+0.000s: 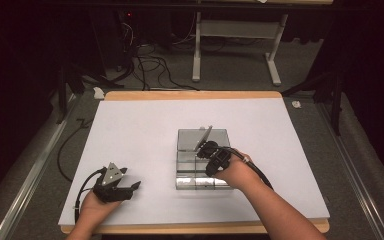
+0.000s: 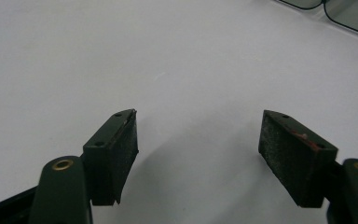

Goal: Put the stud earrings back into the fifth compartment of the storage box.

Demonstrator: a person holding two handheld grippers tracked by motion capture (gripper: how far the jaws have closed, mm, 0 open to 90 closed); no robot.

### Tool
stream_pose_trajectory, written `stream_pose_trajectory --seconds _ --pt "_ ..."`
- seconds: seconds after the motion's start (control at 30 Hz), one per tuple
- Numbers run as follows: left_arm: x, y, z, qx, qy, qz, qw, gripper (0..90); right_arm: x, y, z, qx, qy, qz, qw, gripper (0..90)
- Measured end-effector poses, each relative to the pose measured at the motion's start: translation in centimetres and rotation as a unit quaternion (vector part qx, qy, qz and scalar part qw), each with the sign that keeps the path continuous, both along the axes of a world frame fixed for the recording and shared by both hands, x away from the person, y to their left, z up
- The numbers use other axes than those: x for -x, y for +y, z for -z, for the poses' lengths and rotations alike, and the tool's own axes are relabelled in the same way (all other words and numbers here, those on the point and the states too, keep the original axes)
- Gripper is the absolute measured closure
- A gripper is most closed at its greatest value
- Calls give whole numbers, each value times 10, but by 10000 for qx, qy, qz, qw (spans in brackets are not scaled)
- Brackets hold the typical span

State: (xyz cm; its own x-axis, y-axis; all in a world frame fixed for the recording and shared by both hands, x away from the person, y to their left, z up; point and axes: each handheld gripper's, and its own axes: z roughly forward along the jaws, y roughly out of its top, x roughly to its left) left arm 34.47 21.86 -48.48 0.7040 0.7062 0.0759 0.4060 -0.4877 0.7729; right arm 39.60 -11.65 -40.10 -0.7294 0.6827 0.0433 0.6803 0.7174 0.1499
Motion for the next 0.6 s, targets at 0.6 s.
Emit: stream_pose_trajectory --seconds 0.6 --pt "0 0 0 -12 5 15 10000 289 -1 17 23 47 207 -187 9996 861"
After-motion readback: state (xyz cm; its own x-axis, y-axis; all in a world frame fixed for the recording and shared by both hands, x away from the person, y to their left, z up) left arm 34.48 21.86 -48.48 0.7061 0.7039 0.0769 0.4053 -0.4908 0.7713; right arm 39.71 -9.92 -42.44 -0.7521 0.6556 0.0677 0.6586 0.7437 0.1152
